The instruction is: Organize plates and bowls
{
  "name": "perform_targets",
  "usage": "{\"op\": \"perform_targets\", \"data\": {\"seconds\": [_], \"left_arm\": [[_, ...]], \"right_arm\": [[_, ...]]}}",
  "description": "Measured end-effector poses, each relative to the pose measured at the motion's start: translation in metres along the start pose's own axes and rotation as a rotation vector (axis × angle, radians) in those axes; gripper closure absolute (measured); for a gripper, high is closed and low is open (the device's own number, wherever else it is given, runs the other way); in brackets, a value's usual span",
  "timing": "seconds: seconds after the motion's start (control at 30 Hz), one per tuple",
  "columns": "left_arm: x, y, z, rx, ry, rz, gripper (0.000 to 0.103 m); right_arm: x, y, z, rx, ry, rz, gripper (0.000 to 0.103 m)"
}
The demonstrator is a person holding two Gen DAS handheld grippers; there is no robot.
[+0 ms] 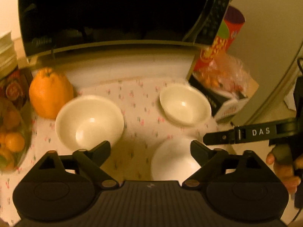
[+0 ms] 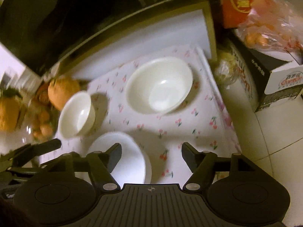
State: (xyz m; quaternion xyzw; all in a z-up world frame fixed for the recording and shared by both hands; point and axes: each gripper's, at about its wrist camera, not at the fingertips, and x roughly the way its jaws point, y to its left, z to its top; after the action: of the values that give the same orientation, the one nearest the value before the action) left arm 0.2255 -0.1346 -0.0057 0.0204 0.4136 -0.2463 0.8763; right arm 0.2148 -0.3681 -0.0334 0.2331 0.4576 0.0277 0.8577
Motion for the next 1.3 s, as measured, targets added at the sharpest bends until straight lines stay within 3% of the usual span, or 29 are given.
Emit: {"op": "perform_targets", "data": {"seconds": [0.2,0.5,0.7,0.8,0.87,1.3], "left_arm": [[0.023,-0.003,0.015,-0.012,-0.029,0.016,0.008],[0.052,-0.004,0.030,-0.047,-0.068,-0.027,0.010],[0.072,-0.001,0.034,-0.059,-0.058,-0.079,0.028],[0.082,0.002,0.033,-0.072,-0.056,-0.087,0.042],[0.085,0.003,0.033,-0.083,-0.058,-0.090,0.055],[0.100,0.007,0.031,-0.092,-0.054,-0.122,0.089]], "right_arm": [[0.003,-0.024,0.011,0.114,-0.088,0.034,0.030],[0.015,-0.049,0.018,0.242,-0.179,0.082,0.030],[0.020,-0.057,0.020,0.283,-0.261,0.067,0.030],[0.024,-0.058,0.022,0.287,-0.287,0.070,0.031],[0.027,-0.057,0.022,0.285,-0.301,0.073,0.036],[0.042,-0.058,0.018,0.256,-0.308,0.045,0.081]]}}
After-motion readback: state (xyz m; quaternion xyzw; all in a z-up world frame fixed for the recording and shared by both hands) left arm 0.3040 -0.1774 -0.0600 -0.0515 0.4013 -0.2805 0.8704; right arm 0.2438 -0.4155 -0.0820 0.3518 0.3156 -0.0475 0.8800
